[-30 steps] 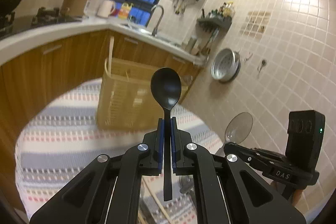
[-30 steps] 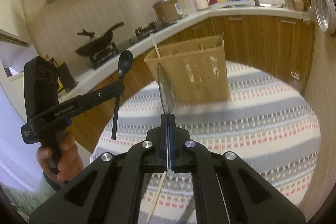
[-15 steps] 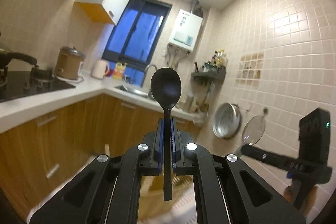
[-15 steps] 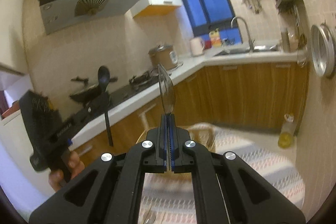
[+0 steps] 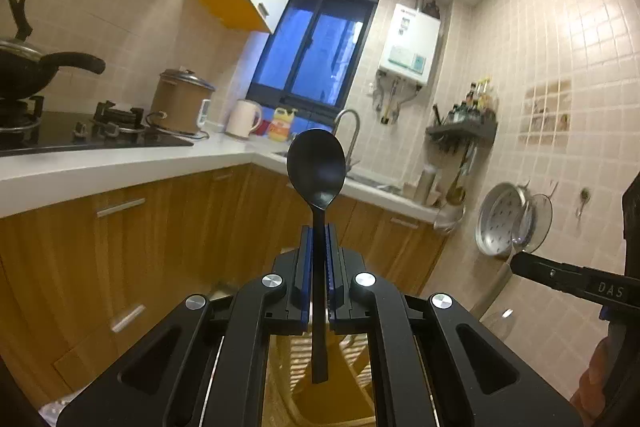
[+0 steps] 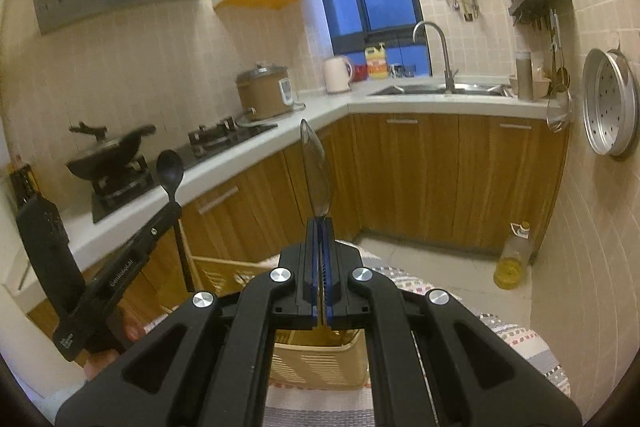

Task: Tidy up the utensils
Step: 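Lift both held spoons into the beige caddy and open both tools, then grasp a clear spoon with the left tool while the right tool grasps two clear spoons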

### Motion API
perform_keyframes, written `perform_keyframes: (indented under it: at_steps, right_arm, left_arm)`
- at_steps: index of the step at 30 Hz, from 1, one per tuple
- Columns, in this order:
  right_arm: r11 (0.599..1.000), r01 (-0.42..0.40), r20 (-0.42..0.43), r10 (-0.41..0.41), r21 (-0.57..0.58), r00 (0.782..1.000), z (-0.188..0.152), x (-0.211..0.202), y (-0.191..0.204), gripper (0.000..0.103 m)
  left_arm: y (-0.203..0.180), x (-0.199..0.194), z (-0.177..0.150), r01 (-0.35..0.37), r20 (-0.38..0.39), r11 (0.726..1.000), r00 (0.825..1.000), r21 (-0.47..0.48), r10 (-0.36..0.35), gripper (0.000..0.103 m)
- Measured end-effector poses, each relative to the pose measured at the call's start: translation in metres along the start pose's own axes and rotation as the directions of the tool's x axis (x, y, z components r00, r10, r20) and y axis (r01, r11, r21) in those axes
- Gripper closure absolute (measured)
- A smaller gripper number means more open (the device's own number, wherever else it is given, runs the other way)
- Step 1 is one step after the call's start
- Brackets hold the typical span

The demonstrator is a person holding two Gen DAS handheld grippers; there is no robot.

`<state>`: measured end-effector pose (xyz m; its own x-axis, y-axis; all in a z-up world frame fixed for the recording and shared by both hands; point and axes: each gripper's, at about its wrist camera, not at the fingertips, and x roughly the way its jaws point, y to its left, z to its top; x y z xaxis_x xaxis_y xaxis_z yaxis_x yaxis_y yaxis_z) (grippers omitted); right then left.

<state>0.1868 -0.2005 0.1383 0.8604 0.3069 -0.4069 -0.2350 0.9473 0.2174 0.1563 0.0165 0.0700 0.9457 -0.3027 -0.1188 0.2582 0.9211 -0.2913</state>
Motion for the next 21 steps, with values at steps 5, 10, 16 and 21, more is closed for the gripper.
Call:
perform_keyframes:
  at_steps: [5, 10, 16, 21]
  right_arm:
    - [1.000, 0.006, -0.033, -0.006, -0.006, 0.999, -0.010, 0.011, -0.003, 0.102]
    - [1.000, -0.003, -0.061, 0.002, -0.019, 0.998, -0.018, 0.012, 0.001, 0.101]
    - [1.000, -0.030, -0.103, 0.030, -0.002, 0.994, -0.022, 0.000, -0.001, 0.090]
    - [0.999, -0.031, -0.098, 0.033, 0.022, 0.995, -0.029, -0.030, -0.005, 0.064]
  left_arm:
    - [-0.003, 0.001, -0.008, -0.021, -0.017, 0.999, 1.000, 0.028, 0.021, 0.099]
    - [-0.005, -0.001, -0.014, -0.048, -0.049, 0.998, 0.998, 0.031, 0.049, 0.098]
    - [-0.010, -0.027, -0.010, -0.026, -0.083, 0.999, 0.996, 0.041, 0.030, 0.078]
    - [-0.010, -0.062, -0.002, -0.003, -0.105, 1.000, 0.994, 0.020, 0.005, 0.069]
